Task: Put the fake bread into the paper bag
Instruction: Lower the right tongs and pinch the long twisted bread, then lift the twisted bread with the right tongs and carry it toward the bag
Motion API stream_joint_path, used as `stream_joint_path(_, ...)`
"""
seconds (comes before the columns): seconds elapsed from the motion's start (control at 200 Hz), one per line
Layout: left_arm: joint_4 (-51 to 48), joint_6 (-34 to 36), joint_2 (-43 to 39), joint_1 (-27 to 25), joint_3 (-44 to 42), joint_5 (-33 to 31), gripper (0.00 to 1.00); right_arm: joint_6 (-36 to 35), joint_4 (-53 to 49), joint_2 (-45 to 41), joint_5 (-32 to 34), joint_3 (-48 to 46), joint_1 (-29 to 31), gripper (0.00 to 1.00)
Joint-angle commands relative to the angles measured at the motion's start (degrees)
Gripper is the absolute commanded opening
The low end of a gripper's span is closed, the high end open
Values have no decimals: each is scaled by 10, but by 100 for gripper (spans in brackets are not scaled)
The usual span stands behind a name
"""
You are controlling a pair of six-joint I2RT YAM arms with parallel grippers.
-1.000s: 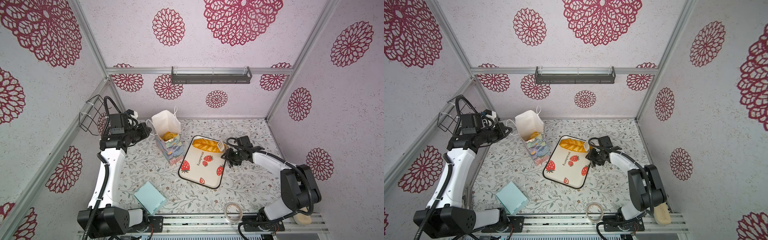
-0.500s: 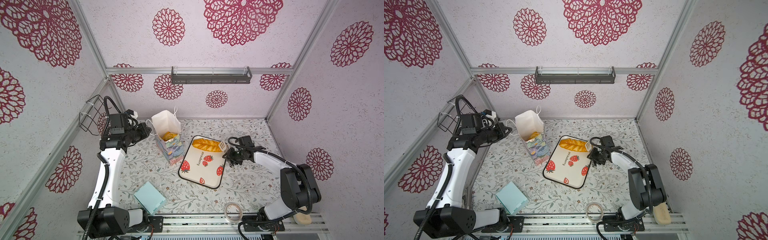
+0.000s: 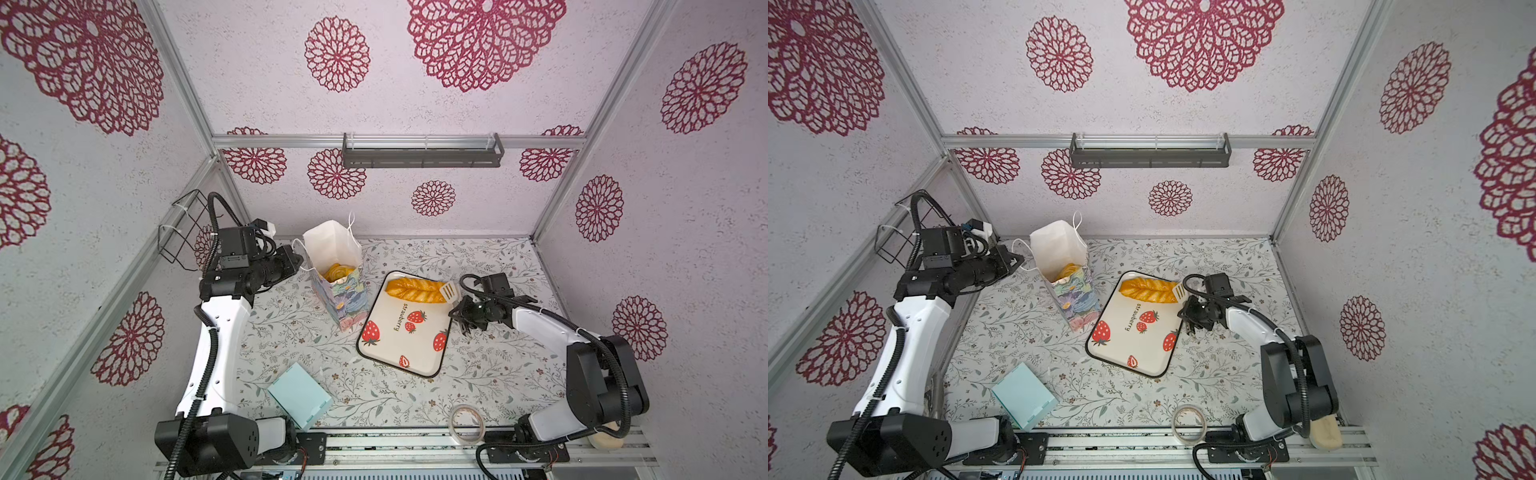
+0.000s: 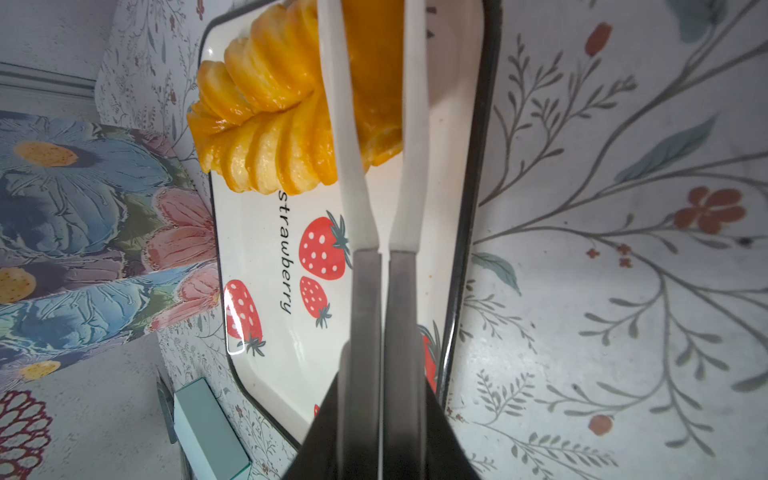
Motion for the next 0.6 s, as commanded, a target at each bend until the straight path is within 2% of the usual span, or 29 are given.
stream_joint_path(0.0,5,0,6,4,2,6,0,-14,18,-41,-16,13,-4,11)
stream_joint_path(0.235,4,0,9,3,4,7,0,-27,-11,-81,-4,22,-5,8)
stream_joint_path(0.39,4,0,10,4,4,6,0,-40,-48,-127,47,37,-5,6)
stream_joint_path(0.595,5,-1,12,3,5,6,0,-61,-98,-172,73,73,-4,5)
